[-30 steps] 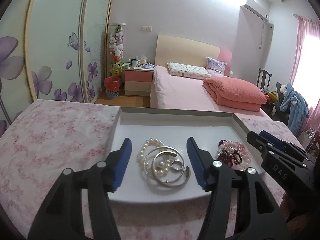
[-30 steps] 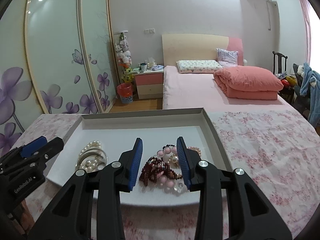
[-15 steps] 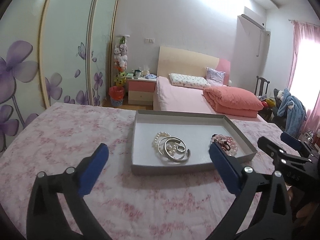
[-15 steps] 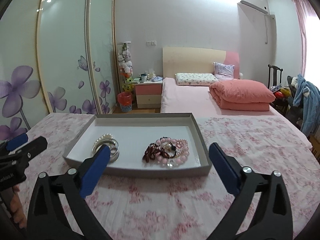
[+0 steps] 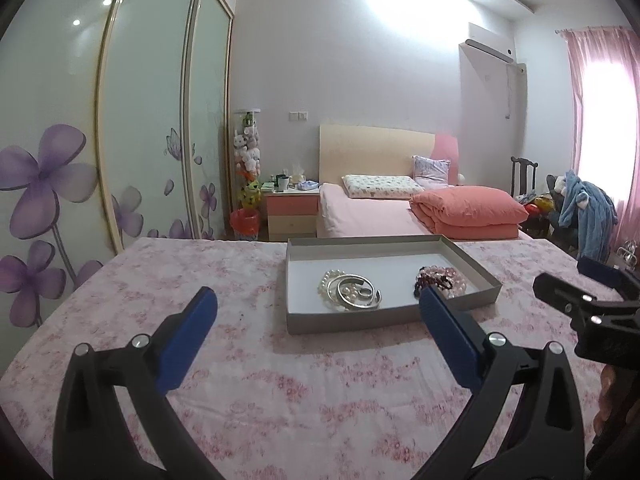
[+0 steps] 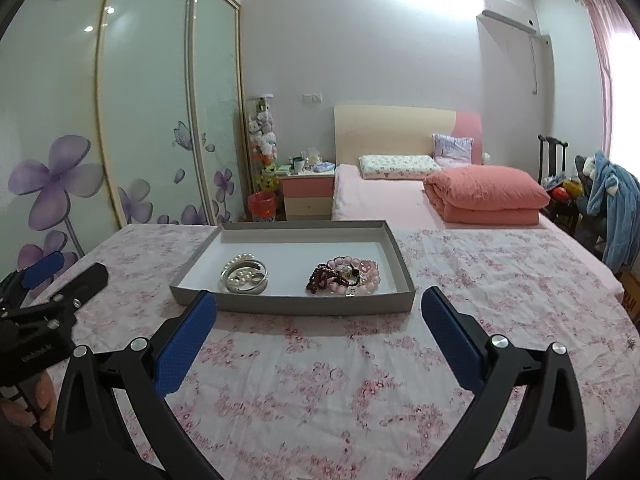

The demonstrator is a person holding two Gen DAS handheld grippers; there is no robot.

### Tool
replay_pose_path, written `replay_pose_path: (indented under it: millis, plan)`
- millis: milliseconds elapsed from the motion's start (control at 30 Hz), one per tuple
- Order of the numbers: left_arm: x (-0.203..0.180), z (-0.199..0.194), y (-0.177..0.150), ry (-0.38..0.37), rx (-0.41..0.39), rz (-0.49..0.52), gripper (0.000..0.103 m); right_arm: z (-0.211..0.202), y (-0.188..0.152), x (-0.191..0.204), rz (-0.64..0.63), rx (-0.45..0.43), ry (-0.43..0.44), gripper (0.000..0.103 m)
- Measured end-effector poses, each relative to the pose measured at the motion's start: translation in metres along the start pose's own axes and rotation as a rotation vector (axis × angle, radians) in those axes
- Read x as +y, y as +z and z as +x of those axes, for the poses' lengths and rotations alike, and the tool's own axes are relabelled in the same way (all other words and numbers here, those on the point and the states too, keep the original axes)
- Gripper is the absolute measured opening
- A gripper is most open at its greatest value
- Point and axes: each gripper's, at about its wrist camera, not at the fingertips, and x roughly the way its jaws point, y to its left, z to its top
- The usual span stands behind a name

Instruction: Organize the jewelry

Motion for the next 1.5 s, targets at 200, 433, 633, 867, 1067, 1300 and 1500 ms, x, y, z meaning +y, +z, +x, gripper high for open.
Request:
replay_pose_path:
  millis: [200, 433, 633, 867, 1067, 1300, 1500]
  plan:
    - [-0.007, -0.008, -0.011, 0.001, 0.002, 0.019, 0.099, -0.011, -0.008, 0.007, -0.006, -0.014, 0.001, 0.101]
    - [0.002, -0.014, -0.018, -0.002, -0.004, -0.013, 0.099, -0.014, -0.021, 0.0, 0.033, -0.013, 0.014, 0.101]
    - [0.002, -0.017, -0.022, -0.005, -0.003, -0.012, 0.099, -0.015, -0.024, -0.002, 0.04, -0.018, 0.022, 0.101]
    - [0.002, -0.017, -0.023, -0.01, 0.006, -0.013, 0.099, -0.014, -0.025, -0.001, 0.042, -0.014, 0.026, 0.101]
    - [0.001, -0.012, -0.023, -0.014, 0.016, -0.013, 0.099, -0.012, -0.024, -0.001, 0.047, -0.006, 0.028, 0.101]
    - [0.001, -0.012, -0.023, -0.012, 0.016, -0.013, 0.099, -0.012, -0.024, -0.001, 0.048, -0.006, 0.029, 0.101]
    - [0.001, -0.011, -0.024, -0.011, 0.018, -0.015, 0.099, -0.012, -0.025, -0.001, 0.047, -0.005, 0.029, 0.101]
